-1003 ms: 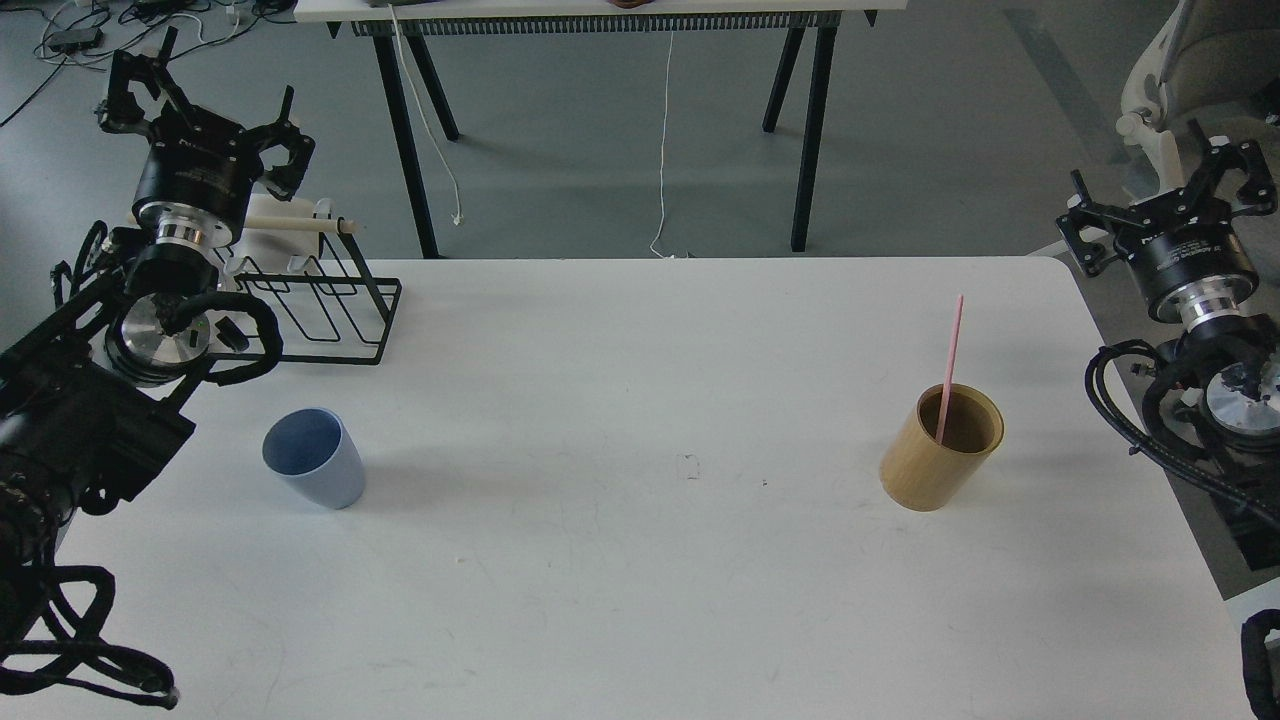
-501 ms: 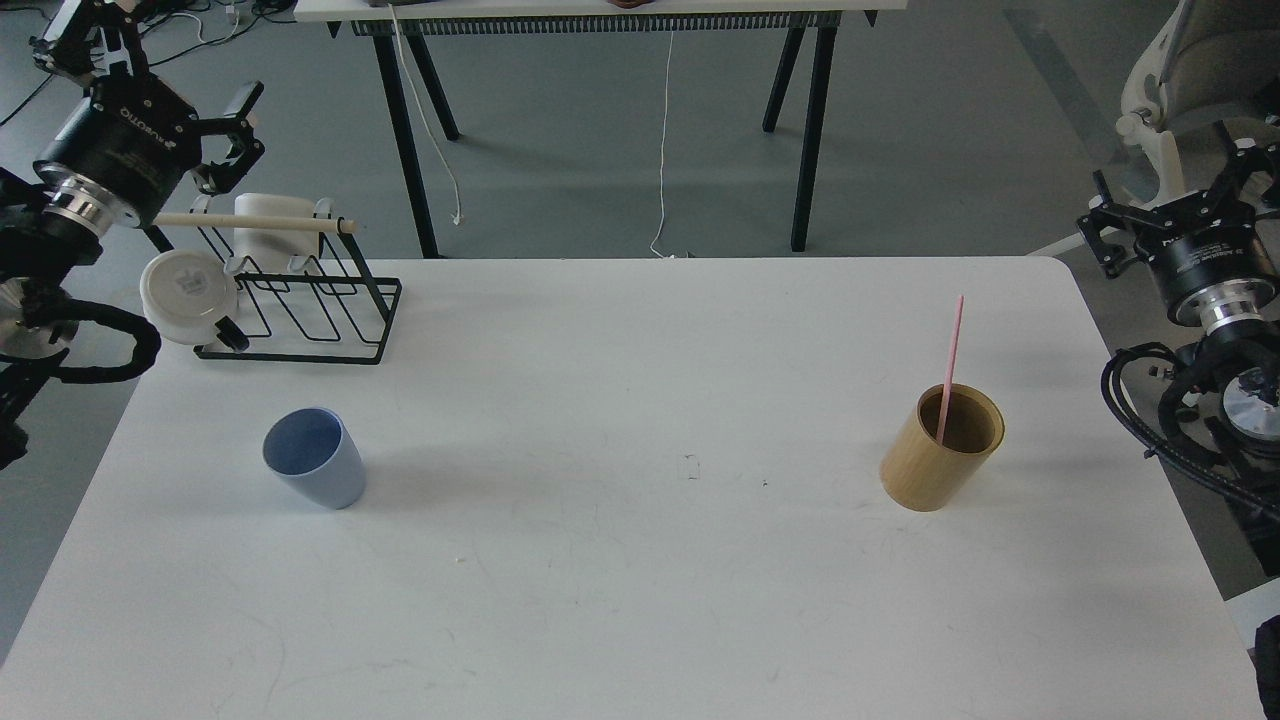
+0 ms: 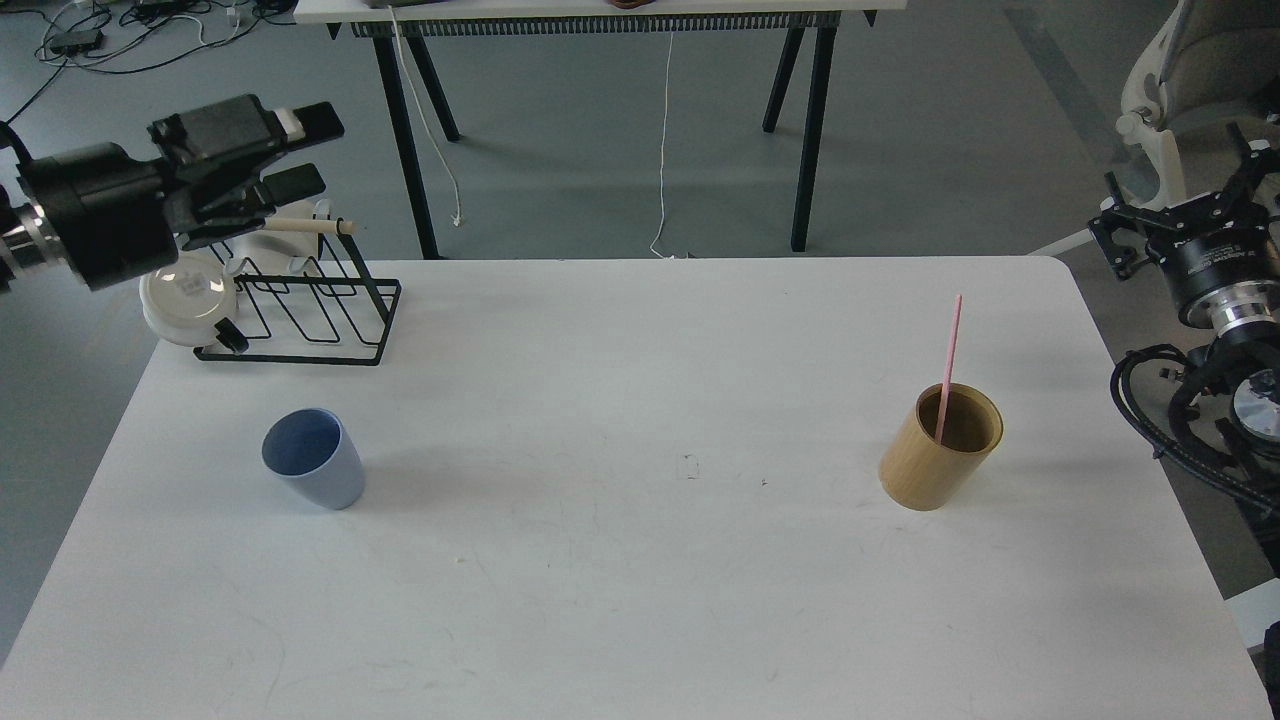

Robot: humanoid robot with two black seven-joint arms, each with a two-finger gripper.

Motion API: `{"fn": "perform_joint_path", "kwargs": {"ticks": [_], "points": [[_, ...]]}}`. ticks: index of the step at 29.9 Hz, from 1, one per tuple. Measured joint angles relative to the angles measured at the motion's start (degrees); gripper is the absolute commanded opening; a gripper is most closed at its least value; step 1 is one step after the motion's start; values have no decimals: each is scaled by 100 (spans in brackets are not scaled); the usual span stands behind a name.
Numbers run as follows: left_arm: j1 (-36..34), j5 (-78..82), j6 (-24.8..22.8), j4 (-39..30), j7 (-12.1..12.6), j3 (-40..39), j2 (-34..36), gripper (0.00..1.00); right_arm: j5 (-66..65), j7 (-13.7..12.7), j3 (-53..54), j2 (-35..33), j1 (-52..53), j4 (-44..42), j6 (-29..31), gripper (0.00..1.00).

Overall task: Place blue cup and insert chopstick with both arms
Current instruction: 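Lower the left gripper and grasp the light blue cup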

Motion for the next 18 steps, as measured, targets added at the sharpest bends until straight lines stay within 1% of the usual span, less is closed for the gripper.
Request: {"fn": "perform_joint_path", "kwargs": {"ticks": [3, 7, 10, 12, 14, 16, 18], "points": [[253, 1170, 476, -147, -77, 123, 102, 94, -7, 4, -23, -37, -43, -17, 0, 99], [576, 2400, 1024, -175, -346, 261, 173, 82, -8, 3, -23, -43, -139, -18, 0, 99], [837, 3508, 1576, -48, -501, 435, 164, 79, -8, 3, -20, -44, -161, -18, 0, 99], [978, 4187, 2004, 186, -518, 600, 108, 78, -8, 3, -15, -44, -166, -13, 0, 99], [1068, 4578, 2338, 505, -515, 774, -41, 74, -8, 3, -13, -43, -169, -11, 0, 99], [1106, 4759, 2542, 864, -507, 930, -308, 69, -9, 3, -8, -40, -169, -6, 0, 99], [1121, 4812, 2611, 1185, -487, 1048, -553, 65, -8, 3, -5, -40, -169, -5, 0, 99]]}}
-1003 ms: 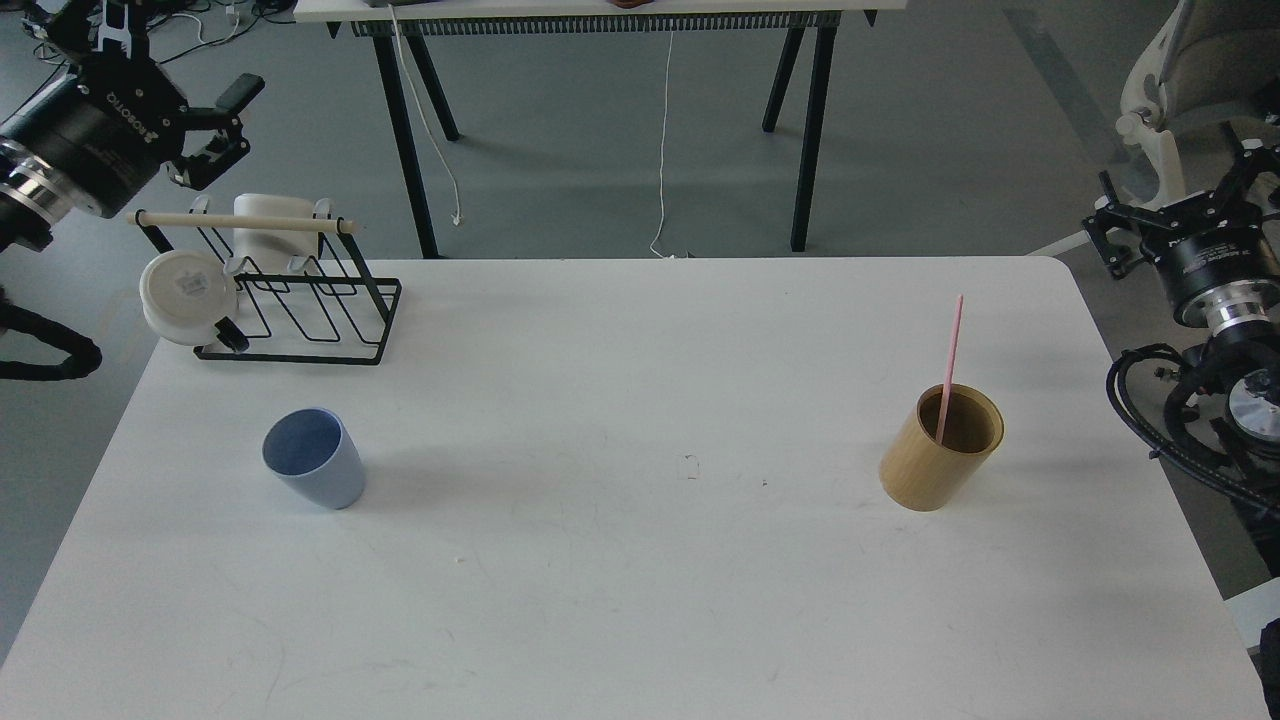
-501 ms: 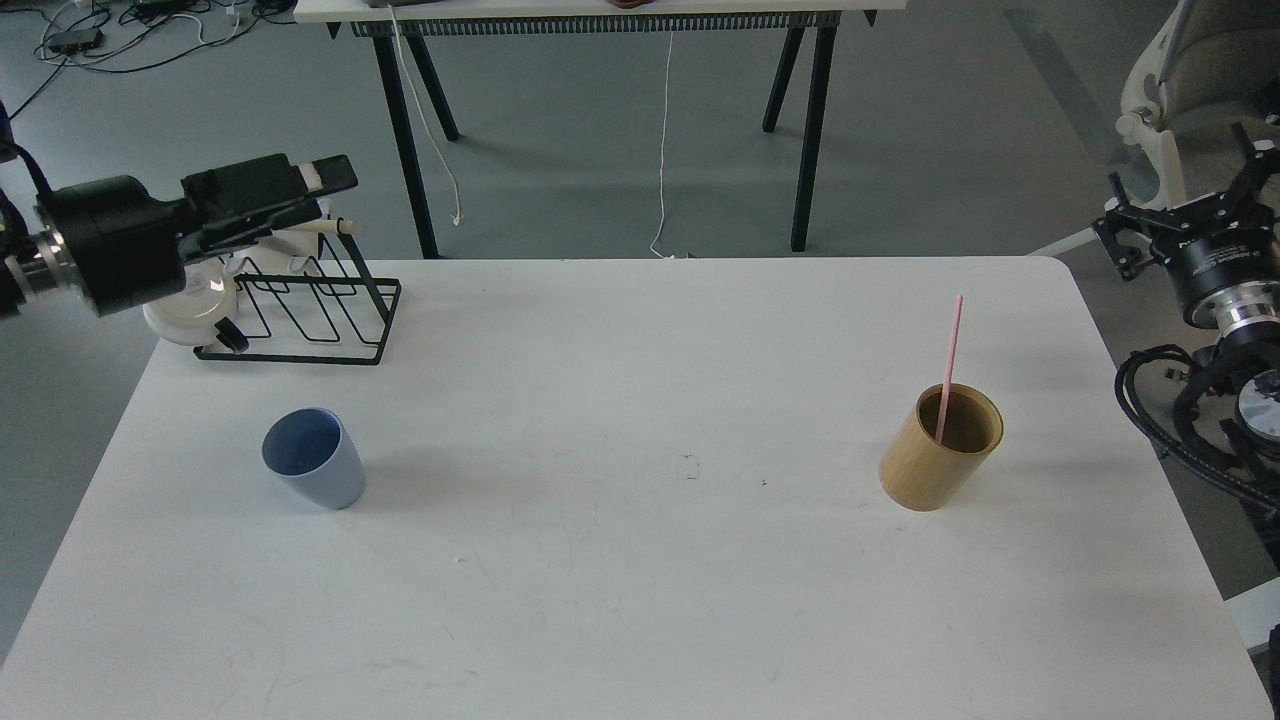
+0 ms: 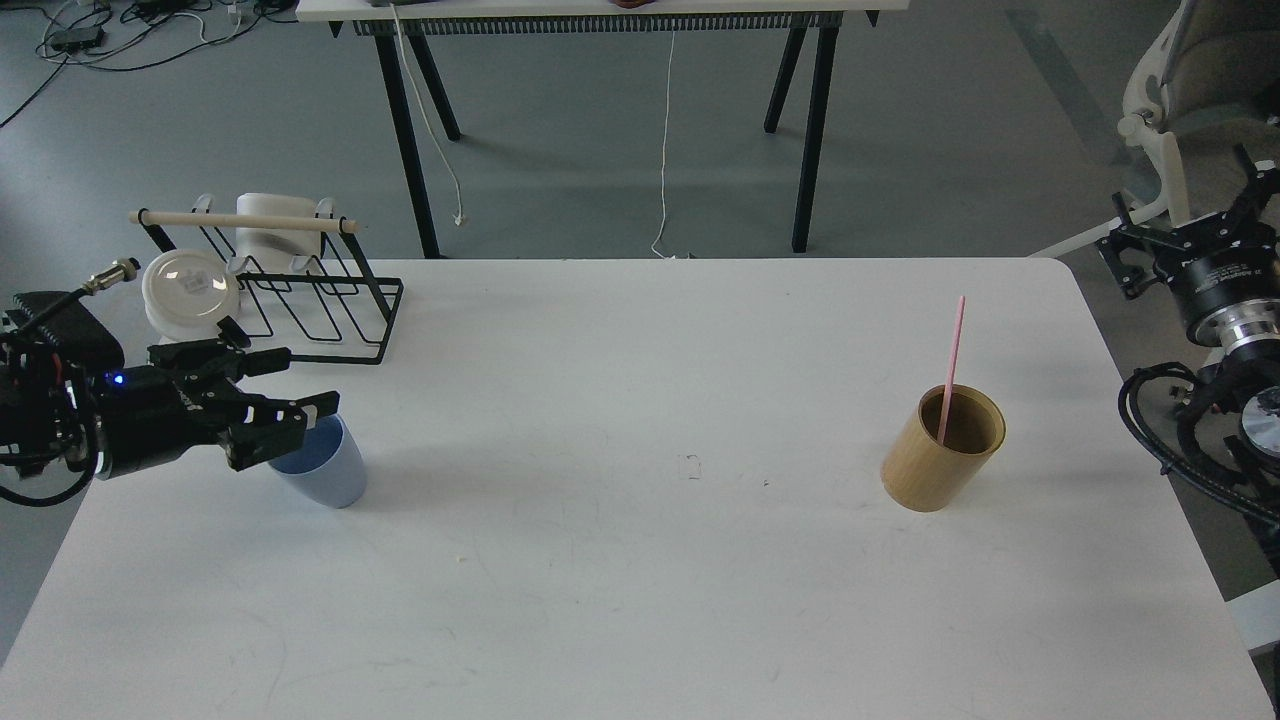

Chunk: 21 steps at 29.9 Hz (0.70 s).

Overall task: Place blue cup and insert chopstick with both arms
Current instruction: 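Lower the left gripper and grasp the light blue cup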

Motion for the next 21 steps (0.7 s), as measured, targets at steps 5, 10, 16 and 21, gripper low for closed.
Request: {"fn": "perform_joint_path", "kwargs": {"ticks": [5, 10, 16, 21], "points": [[7, 24, 64, 683, 136, 239, -463, 60, 0, -1, 1, -49, 0, 0, 0, 99], [30, 25, 189, 1106, 149, 339, -686, 56, 0, -1, -8, -87, 0, 17, 0, 99], [47, 24, 249, 1534, 100, 384, -880, 55, 0, -1, -17, -89, 0, 33, 0, 99], [48, 23, 302, 1687, 37, 461, -917, 30, 0, -1, -14, -75, 0, 41, 0, 99]]}}
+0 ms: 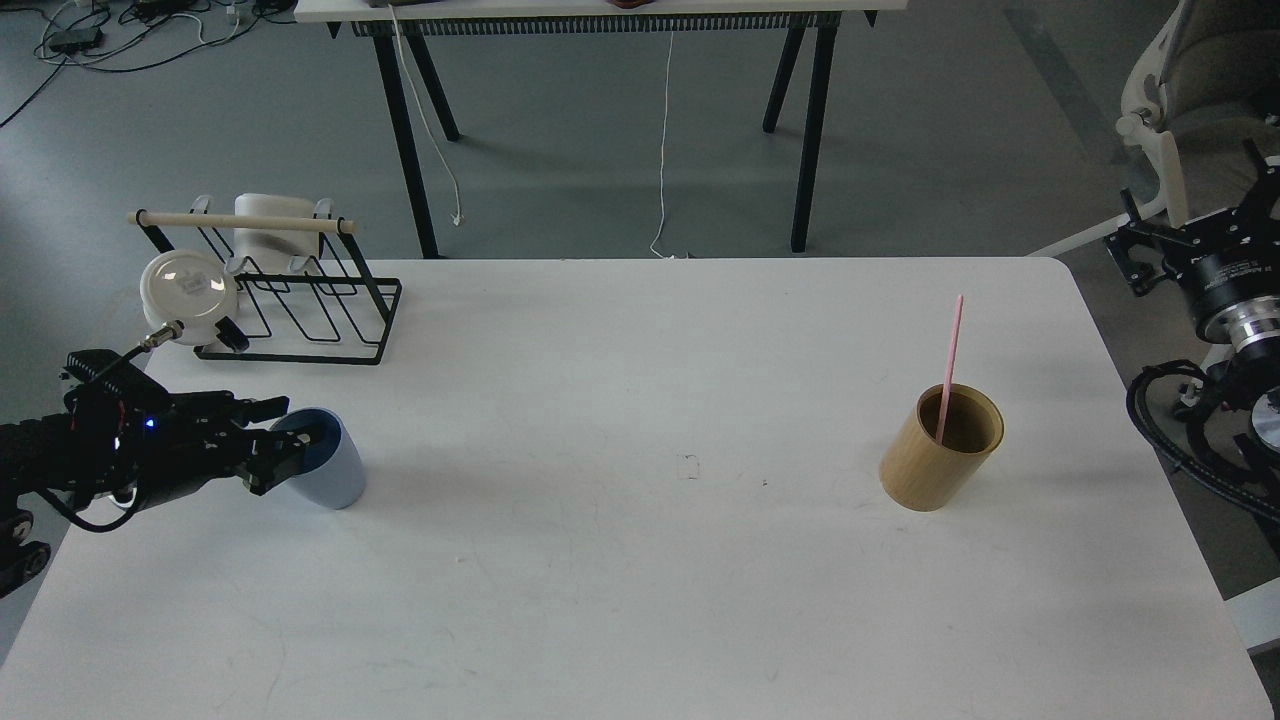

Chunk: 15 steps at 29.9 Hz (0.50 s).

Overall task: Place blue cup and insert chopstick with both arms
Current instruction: 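Lower the left gripper and grasp the light blue cup, then carry the blue cup toward the tan cup and set it down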

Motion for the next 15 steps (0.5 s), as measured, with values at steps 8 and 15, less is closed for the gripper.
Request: {"fn": "perform_joint_path", "kwargs": {"ticks": [8, 15], "points": [[-8, -10, -6, 25, 11, 122, -6, 4, 0, 0, -1, 1, 0, 0, 0, 99], [-97, -21, -71, -157, -54, 109, -23, 3, 0, 0, 3, -8, 0, 0, 0, 99]]}}
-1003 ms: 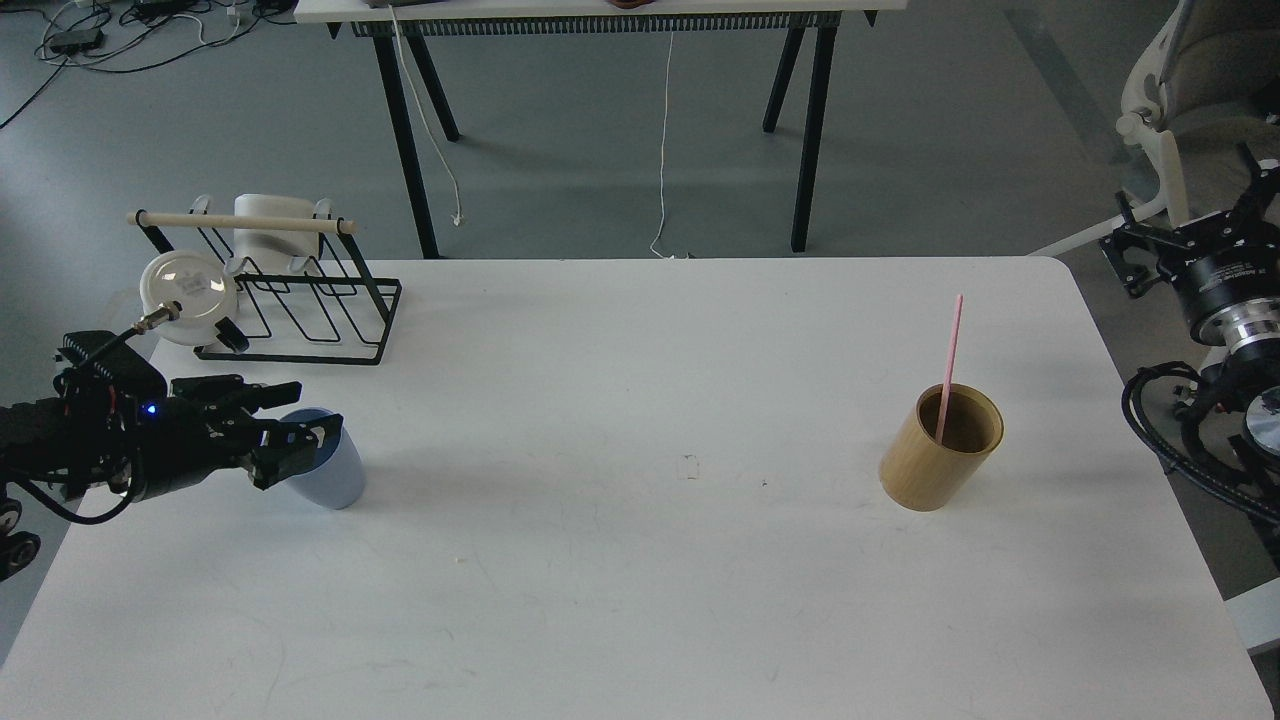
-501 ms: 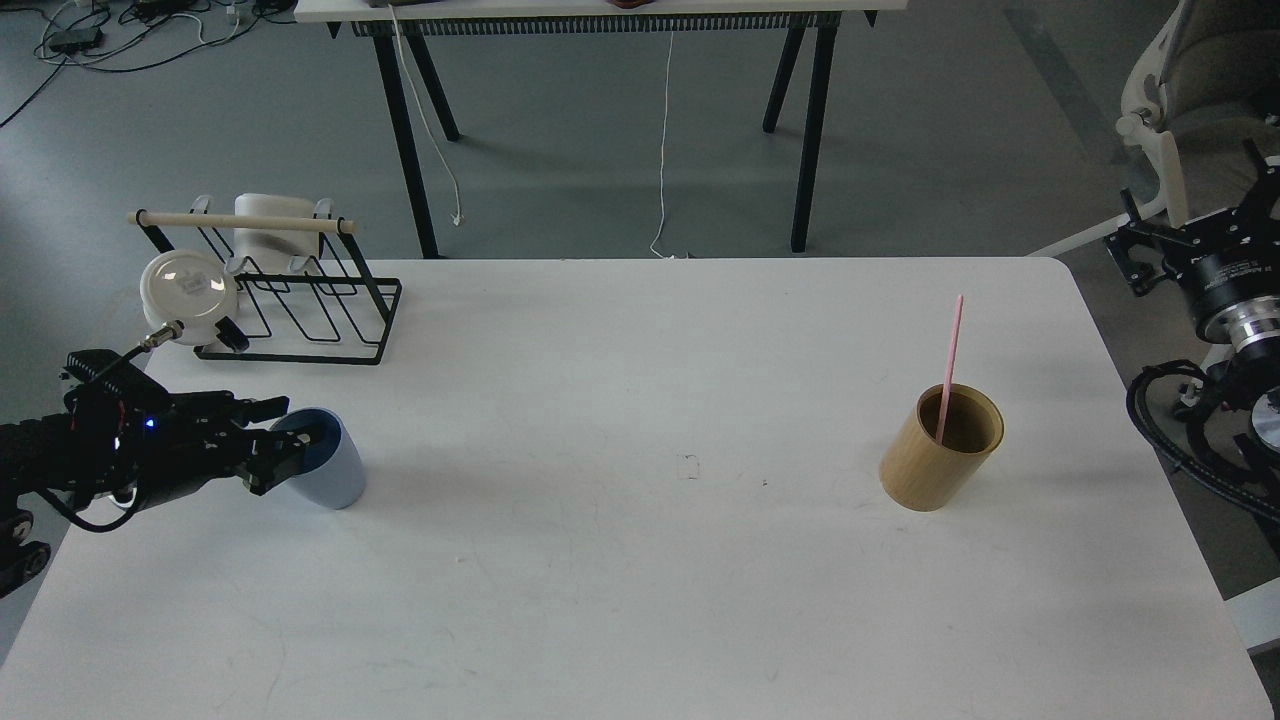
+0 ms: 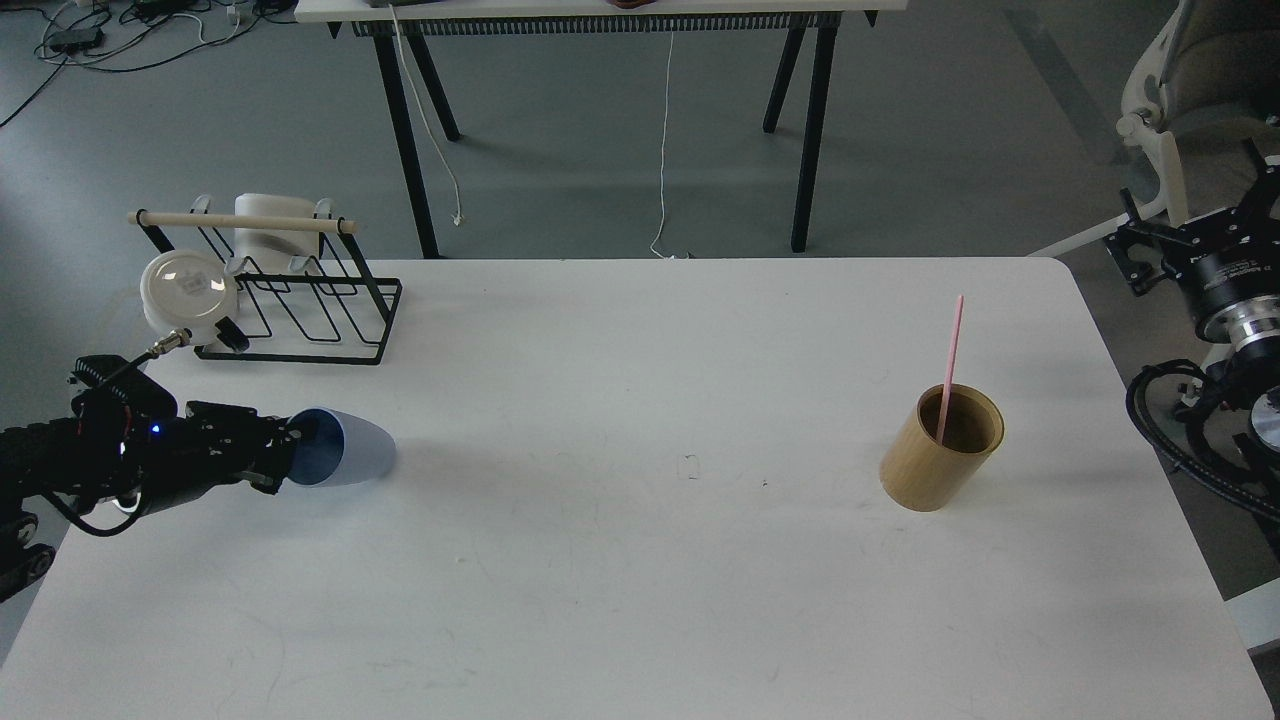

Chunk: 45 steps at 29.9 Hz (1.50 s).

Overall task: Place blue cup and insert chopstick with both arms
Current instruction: 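Carry the blue cup toward the tan cup and set it down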

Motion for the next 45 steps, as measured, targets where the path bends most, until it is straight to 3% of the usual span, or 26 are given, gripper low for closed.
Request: {"fn": "perform_joint_path", "kwargs": {"ticks": [4, 11, 16, 23, 31, 45], "points": [[-394, 2, -407, -457, -27, -8, 52, 4, 0, 0, -1, 0, 11, 8, 0, 99], [-1926, 14, -2373, -1578, -33, -15, -88, 4, 0, 0, -11, -72, 80, 20, 0, 99], [-2821, 106, -3352, -1804, 169, 2, -1083, 4, 0, 0, -6, -166, 89, 22, 0, 99], [-3120, 1433, -3478, -1610, 315, 40, -2632, 5, 0, 0, 28, -208, 87, 22, 0, 99], [-3038, 1624, -3479, -663, 297, 580, -4027, 5, 18, 0, 148, -297, 45, 39, 0, 99], [-2739, 1624, -3479, -467, 325, 758, -4202, 12, 35, 0, 159, -410, -15, 186, 0, 99]]}}
